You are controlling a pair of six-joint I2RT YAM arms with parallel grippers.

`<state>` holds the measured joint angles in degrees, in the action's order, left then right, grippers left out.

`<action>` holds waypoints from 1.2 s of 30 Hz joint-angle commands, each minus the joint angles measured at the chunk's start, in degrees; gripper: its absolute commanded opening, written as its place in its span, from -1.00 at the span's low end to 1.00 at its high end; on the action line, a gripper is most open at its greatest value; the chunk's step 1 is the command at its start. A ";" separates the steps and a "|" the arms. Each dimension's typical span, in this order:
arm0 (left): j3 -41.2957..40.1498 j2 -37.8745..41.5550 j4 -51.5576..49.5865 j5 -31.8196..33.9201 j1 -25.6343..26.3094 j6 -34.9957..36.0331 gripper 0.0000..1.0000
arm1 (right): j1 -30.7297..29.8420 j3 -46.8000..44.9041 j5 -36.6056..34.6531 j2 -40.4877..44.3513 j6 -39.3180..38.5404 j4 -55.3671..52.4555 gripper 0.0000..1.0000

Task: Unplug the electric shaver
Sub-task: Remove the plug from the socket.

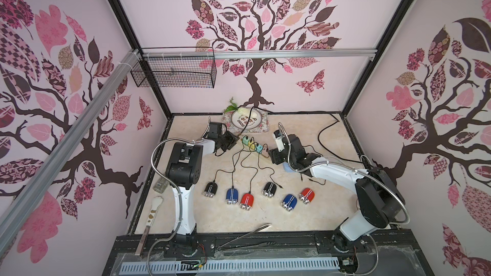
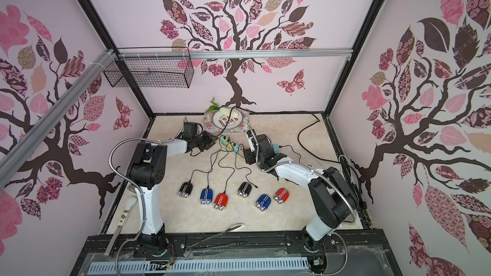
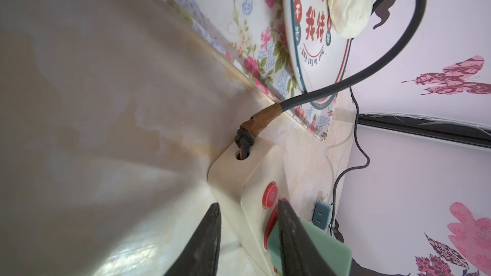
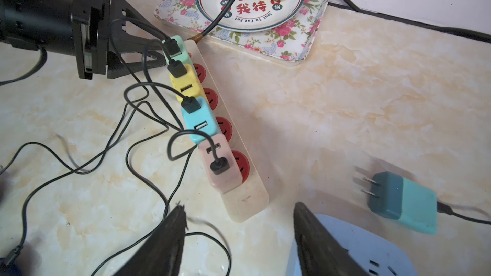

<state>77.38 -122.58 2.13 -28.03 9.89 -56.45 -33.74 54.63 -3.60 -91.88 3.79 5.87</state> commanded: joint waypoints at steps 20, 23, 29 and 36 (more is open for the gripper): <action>6.30 -3.50 -6.37 0.96 0.66 0.79 -0.55 | -0.43 3.09 3.80 -8.29 -7.52 5.63 0.33; 6.28 -3.47 -6.91 1.29 0.59 1.07 -0.55 | -0.39 3.13 5.02 -8.80 -7.80 6.30 0.33; 6.38 -3.54 -7.56 1.47 0.59 1.25 -0.55 | -0.43 4.03 5.86 -10.02 -8.77 6.88 0.32; 6.41 -3.60 -8.72 1.85 0.68 1.69 -0.55 | -0.30 6.09 6.27 -12.55 -10.53 6.80 0.30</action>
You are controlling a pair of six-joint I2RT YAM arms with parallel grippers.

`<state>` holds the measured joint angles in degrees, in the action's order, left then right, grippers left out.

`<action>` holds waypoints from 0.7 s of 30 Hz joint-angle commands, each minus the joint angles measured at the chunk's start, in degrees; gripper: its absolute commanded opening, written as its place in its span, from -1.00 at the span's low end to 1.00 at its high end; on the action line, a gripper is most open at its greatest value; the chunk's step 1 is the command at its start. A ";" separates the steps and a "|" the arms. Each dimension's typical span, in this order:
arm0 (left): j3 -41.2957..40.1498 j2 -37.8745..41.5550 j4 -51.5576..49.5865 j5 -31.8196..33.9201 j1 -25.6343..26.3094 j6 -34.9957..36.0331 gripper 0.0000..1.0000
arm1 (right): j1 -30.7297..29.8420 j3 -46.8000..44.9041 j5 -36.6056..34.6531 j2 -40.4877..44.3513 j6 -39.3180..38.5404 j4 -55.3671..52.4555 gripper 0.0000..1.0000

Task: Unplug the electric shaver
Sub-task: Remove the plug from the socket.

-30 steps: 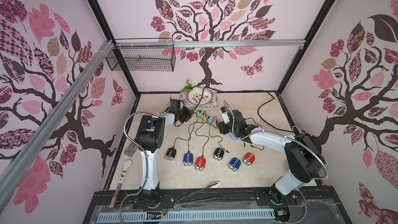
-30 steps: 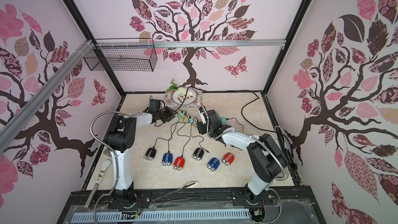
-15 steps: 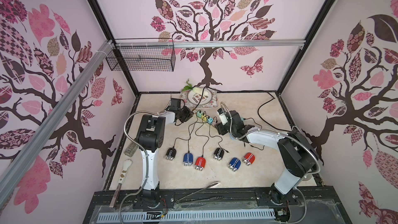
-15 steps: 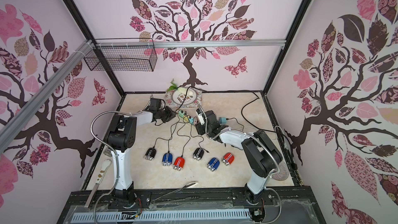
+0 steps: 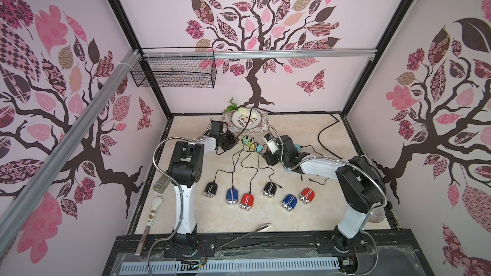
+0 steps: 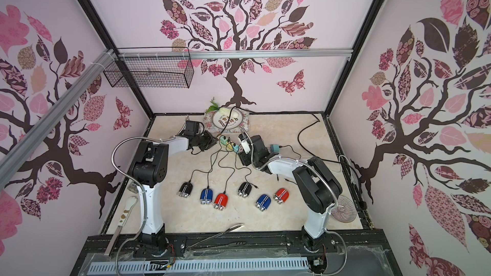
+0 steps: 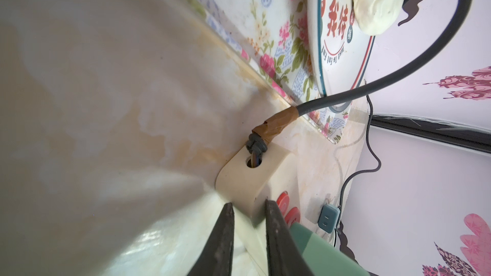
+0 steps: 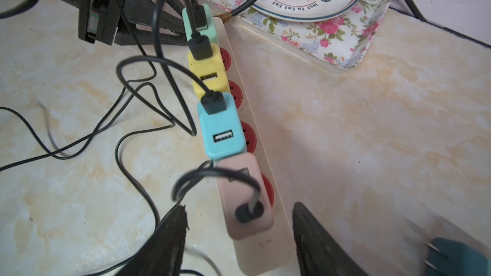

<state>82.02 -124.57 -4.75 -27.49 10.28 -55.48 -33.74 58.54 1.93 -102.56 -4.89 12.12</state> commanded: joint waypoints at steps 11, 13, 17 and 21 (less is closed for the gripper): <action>1.79 -1.35 -2.81 1.56 0.27 1.40 -0.56 | 0.35 3.16 1.73 -3.52 -3.22 0.36 0.20; 1.94 -1.43 -2.90 1.64 0.34 1.43 -0.57 | 0.51 3.22 1.80 -3.76 -3.36 0.71 0.17; 2.19 -1.44 -3.57 1.91 0.31 1.61 -0.57 | 0.79 3.51 2.59 -4.13 -3.71 0.62 0.09; 2.48 -1.55 -4.33 2.35 0.32 1.86 -0.57 | 1.08 3.74 3.05 -4.22 -3.98 0.71 0.06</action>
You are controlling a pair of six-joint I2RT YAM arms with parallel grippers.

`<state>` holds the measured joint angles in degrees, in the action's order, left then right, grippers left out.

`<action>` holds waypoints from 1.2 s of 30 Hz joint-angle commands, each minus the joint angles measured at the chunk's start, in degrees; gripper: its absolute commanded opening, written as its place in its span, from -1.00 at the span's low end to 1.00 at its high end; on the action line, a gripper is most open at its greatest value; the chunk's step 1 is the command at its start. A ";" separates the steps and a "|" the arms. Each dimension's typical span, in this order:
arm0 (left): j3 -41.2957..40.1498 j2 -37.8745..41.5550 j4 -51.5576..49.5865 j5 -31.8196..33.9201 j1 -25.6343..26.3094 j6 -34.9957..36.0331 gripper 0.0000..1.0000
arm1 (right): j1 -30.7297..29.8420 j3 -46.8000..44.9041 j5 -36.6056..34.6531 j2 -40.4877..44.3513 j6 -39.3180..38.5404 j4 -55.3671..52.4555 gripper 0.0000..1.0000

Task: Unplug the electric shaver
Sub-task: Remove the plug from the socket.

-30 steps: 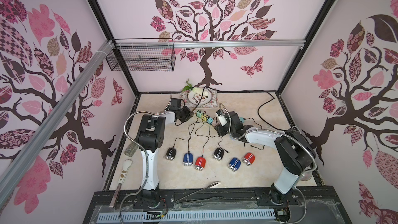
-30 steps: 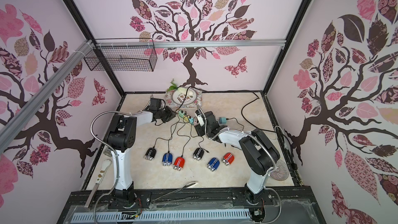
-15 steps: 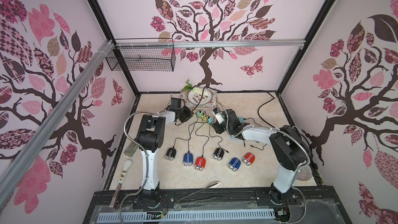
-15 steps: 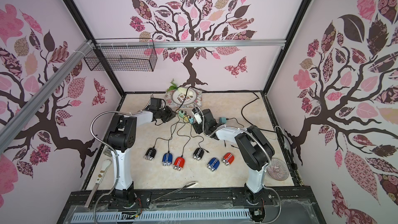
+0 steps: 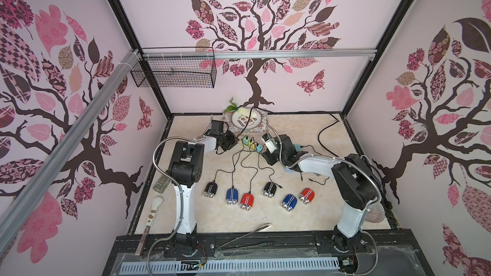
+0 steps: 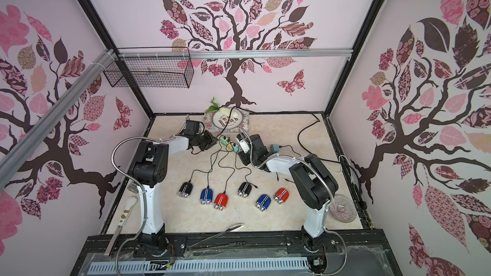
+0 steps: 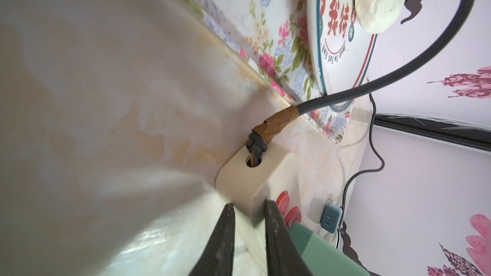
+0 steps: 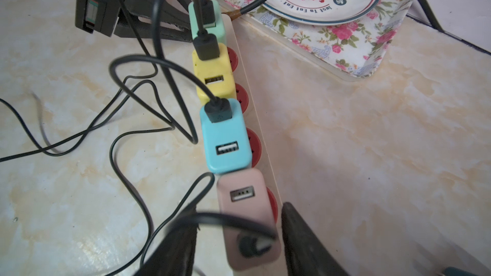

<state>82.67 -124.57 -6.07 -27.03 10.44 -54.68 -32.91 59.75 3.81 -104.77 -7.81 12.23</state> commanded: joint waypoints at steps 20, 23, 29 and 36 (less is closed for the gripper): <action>8.79 -5.64 -7.64 2.82 0.27 2.49 -0.57 | 0.43 2.41 3.60 -2.10 -1.13 -0.45 -0.26; 10.38 -6.63 -8.30 2.59 0.33 2.60 -0.57 | 0.40 2.50 4.25 -2.10 -0.89 -0.79 -0.28; 13.34 -8.76 -9.84 2.46 0.54 3.34 -0.58 | 0.47 2.44 5.52 -2.10 -0.48 -0.95 -0.27; 15.71 -10.70 -10.96 2.33 1.10 3.84 -0.58 | 0.34 2.86 4.91 -3.20 -0.54 -0.88 -0.17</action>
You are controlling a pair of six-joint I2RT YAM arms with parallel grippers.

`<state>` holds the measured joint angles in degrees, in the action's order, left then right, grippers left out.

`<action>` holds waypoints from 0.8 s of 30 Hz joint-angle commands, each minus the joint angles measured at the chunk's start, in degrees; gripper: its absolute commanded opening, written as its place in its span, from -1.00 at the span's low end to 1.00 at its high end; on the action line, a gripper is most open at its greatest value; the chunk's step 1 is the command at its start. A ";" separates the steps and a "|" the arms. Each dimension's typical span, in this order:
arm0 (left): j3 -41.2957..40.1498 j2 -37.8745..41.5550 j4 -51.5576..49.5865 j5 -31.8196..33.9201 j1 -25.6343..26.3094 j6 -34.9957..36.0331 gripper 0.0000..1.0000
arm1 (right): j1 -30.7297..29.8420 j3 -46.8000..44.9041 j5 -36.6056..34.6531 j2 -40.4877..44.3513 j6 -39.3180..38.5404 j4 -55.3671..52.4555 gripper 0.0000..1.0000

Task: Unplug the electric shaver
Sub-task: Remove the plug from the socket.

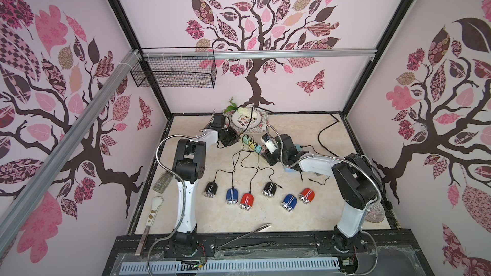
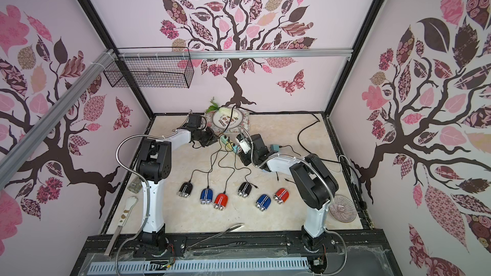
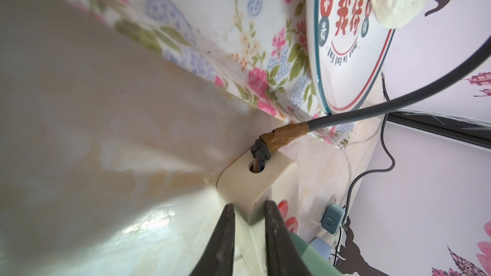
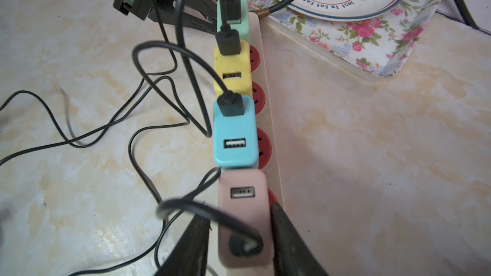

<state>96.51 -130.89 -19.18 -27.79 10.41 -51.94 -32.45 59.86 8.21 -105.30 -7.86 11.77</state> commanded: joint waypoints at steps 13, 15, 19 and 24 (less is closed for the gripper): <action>1.23 -4.21 1.76 3.97 1.60 1.31 -0.60 | -0.10 3.92 -0.30 -2.56 -1.02 -0.20 -0.19; 1.36 -4.07 1.39 4.31 1.63 1.41 -0.61 | -0.06 3.91 -0.21 -2.46 -1.12 0.01 -0.24; 1.59 -3.83 0.24 5.20 1.91 2.02 -0.62 | -0.07 3.94 -0.03 -2.63 -1.26 -0.28 -0.30; 1.54 -3.47 -0.55 6.20 1.94 2.39 -0.62 | -0.12 3.39 0.05 -2.29 -1.20 0.03 -0.35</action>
<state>97.08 -131.04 -19.86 -26.98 10.66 -50.78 -32.45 62.22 8.19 -107.53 -8.19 11.73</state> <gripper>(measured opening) 0.192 0.331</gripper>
